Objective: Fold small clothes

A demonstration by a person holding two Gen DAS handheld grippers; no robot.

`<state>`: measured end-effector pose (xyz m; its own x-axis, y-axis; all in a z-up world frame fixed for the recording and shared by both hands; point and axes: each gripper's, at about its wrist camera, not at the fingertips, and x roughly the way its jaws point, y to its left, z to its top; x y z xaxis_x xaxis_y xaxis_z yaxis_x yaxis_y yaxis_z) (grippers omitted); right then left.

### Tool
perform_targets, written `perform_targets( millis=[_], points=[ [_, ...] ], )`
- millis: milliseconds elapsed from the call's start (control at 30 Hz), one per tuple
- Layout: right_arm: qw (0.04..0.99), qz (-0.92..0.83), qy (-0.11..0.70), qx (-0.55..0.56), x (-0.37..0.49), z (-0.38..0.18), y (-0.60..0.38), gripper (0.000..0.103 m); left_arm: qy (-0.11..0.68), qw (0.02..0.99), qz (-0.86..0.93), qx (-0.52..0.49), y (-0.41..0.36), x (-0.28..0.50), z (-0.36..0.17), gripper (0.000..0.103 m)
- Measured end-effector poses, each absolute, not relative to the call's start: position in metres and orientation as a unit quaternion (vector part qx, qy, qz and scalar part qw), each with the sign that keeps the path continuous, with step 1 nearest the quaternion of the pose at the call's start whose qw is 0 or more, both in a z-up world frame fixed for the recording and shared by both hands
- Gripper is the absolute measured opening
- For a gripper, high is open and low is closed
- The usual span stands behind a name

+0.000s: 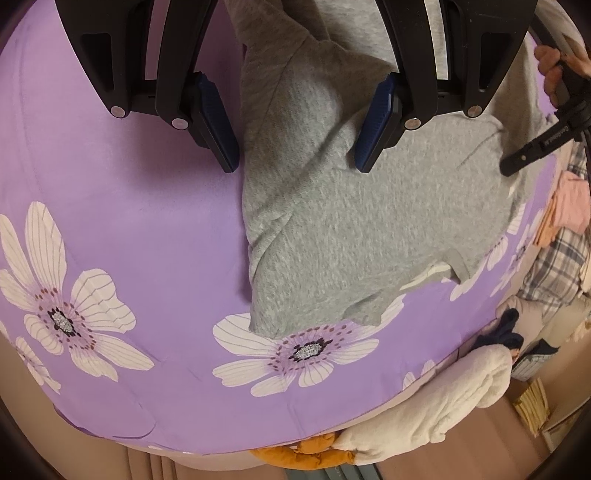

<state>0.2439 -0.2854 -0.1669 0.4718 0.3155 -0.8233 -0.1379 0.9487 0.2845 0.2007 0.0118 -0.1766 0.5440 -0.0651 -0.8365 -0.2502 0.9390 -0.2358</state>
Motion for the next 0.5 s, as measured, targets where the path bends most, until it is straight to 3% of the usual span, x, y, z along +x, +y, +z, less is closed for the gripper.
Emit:
perform_targets(
  millis=[300, 433, 500],
  points=[
    [0.852, 0.131, 0.501, 0.083, 0.245, -0.169, -0.283, 0.066, 0.47, 0.863, 0.055, -0.178, 0.016, 0.197, -0.181, 0.041],
    [0.853, 0.127, 0.5, 0.076, 0.245, -0.169, -0.28, 0.066, 0.47, 0.865, 0.069, -0.162, 0.015, 0.193, -0.178, 0.055],
    [0.854, 0.124, 0.5, 0.072, 0.245, -0.169, -0.28, 0.066, 0.471, 0.864, 0.068, -0.165, 0.017, 0.188, -0.175, 0.055]
  ],
)
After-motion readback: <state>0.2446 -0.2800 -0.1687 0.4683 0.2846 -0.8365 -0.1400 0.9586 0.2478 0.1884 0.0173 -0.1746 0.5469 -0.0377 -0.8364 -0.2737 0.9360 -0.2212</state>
